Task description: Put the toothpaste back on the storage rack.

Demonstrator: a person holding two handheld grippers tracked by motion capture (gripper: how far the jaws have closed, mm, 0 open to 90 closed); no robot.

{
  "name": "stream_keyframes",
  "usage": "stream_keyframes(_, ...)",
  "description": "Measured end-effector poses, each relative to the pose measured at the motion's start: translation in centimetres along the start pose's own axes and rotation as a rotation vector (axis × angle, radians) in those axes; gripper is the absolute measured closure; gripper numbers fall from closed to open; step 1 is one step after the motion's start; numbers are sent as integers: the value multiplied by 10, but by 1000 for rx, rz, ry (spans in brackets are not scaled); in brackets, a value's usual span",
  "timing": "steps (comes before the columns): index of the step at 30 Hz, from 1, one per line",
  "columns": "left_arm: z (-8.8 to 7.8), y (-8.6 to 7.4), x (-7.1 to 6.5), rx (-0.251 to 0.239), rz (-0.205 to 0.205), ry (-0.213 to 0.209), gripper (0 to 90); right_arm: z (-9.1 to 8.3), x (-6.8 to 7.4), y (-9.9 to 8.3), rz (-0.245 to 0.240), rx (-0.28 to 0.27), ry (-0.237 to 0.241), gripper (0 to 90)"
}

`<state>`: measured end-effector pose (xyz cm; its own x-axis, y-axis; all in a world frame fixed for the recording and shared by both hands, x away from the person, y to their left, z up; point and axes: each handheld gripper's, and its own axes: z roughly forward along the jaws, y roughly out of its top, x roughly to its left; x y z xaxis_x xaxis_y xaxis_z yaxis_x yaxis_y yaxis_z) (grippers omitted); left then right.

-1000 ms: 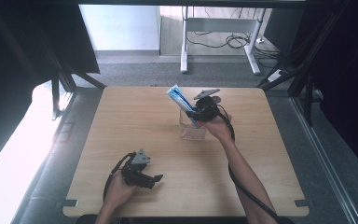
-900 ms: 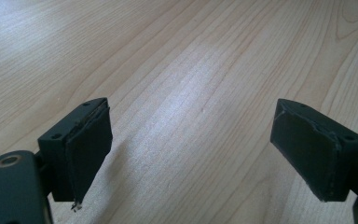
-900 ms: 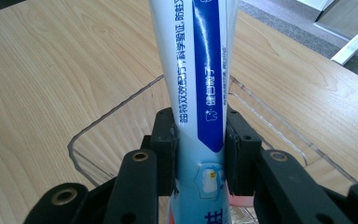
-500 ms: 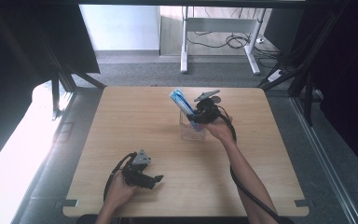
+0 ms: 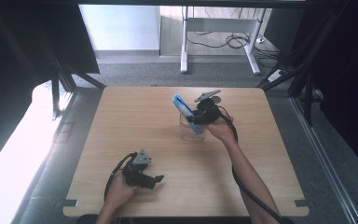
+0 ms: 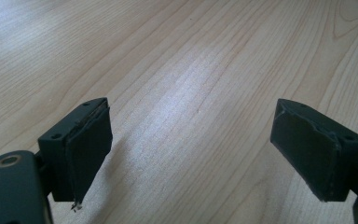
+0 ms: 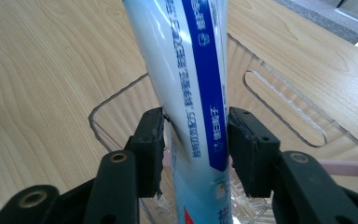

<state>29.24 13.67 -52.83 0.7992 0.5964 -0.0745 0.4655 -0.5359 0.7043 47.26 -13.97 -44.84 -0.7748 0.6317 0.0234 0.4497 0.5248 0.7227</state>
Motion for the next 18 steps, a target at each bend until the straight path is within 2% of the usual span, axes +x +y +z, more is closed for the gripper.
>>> stream_keyframes(8, 0, 0, 0, 3, 2, 0, 129, -5, 2, 3, -15, -20, -9, 489)
stream_keyframes(12, 0, 0, 0, 3, 0, -1, 129, -8, 3, 3, -19, -22, 2, 447)
stream_keyframes(18, 1, 0, 0, 4, 2, -1, 129, -11, 5, 2, -44, -32, -15, 396)
